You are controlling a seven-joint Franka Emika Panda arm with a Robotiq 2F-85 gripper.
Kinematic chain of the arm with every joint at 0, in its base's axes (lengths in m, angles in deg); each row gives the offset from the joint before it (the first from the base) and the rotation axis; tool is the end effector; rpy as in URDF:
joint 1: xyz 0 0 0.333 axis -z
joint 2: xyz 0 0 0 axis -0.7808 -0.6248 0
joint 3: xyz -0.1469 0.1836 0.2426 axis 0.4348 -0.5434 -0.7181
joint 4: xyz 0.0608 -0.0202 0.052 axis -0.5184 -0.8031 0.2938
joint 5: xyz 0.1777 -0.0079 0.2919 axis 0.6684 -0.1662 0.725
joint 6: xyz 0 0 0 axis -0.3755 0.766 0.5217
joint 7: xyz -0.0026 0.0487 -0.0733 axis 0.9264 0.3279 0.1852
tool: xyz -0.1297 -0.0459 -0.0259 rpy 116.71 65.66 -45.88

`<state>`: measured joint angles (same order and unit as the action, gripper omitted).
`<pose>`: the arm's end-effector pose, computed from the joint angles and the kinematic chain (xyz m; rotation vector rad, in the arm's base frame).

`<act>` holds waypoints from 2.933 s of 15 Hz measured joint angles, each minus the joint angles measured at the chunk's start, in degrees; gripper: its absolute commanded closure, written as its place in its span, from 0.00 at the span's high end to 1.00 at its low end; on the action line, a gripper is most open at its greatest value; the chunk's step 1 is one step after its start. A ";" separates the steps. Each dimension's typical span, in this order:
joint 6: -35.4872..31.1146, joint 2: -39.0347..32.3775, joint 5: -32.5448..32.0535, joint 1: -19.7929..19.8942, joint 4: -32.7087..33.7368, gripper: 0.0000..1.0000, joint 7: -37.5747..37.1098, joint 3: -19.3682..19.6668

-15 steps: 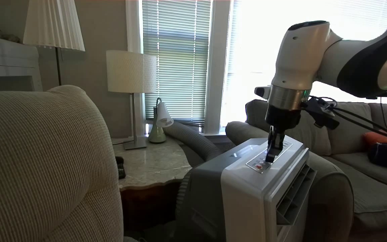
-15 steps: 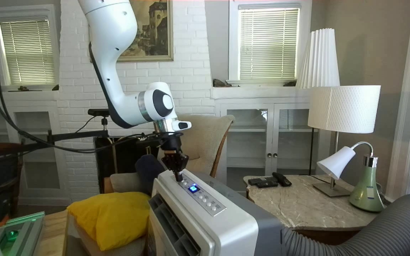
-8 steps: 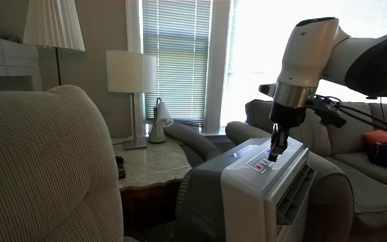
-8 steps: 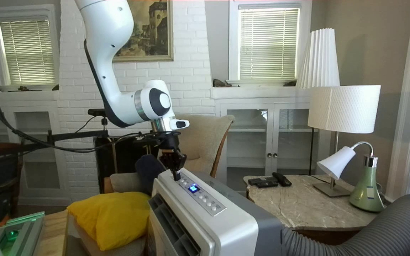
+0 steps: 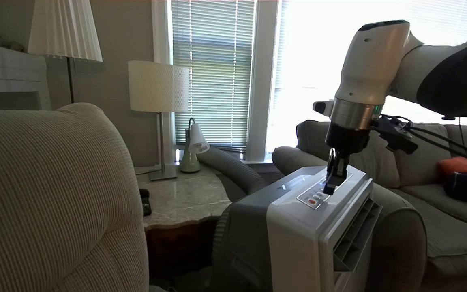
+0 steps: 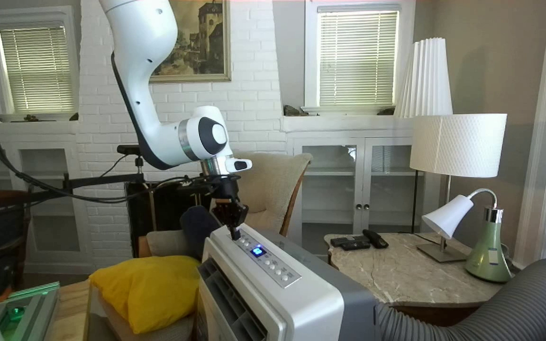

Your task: Turn off the air cooler

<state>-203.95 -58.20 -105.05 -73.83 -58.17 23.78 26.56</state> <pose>0.4380 0.1836 0.2423 2.9246 0.4836 0.2308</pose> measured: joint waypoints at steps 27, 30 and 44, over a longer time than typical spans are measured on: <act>-1.67 -1.97 -0.30 -1.08 0.87 0.00 0.00 1.58; -1.67 -2.01 -0.30 -1.26 0.91 0.00 0.00 1.75; -1.34 2.80 -0.16 -0.93 -1.52 0.07 2.82 1.66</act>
<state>-205.30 -55.39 -105.21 -74.76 -59.69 26.60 28.22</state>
